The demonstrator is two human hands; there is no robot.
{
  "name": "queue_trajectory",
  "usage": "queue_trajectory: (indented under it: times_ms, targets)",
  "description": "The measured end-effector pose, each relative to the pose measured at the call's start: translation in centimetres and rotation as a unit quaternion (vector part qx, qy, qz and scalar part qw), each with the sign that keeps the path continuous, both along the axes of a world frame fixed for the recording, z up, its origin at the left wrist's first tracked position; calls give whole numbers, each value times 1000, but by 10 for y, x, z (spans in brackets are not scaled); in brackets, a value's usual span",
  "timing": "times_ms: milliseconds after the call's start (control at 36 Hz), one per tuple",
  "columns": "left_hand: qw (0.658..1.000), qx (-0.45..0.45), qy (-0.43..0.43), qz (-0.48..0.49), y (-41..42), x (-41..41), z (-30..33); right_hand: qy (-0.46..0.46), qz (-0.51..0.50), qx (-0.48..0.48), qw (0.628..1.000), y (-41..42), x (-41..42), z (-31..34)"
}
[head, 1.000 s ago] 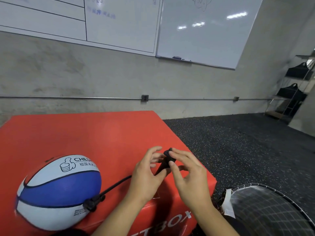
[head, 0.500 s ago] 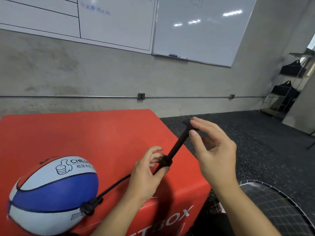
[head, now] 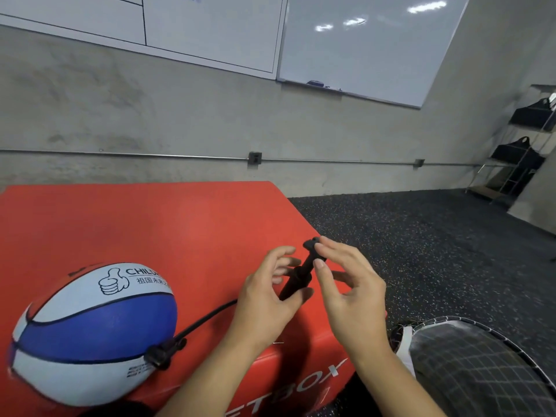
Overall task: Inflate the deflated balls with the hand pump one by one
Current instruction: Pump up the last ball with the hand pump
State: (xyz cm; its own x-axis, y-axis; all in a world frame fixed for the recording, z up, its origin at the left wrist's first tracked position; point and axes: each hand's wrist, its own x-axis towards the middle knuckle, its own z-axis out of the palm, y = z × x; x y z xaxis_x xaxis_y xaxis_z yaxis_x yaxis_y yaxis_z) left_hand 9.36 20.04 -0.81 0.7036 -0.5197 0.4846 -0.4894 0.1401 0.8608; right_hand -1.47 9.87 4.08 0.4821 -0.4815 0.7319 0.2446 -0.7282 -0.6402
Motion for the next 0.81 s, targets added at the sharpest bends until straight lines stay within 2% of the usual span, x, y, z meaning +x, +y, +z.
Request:
queue_trajectory:
  times_ms: [222, 444, 639, 806]
  targets:
    - [1000, 8, 5, 10, 2, -1, -1, 38, -5, 7, 999, 1, -1, -21]
    - [999, 17, -17, 22, 9, -6, 3, 57, -9, -40, 997, 5, -5, -9]
    - [999, 30, -8, 19, 9, -9, 3, -21, -21, -30, 999, 1, -19, 48]
    - [999, 30, -4, 16, 10, -8, 4, -32, -33, -44, 998, -9, -25, 73]
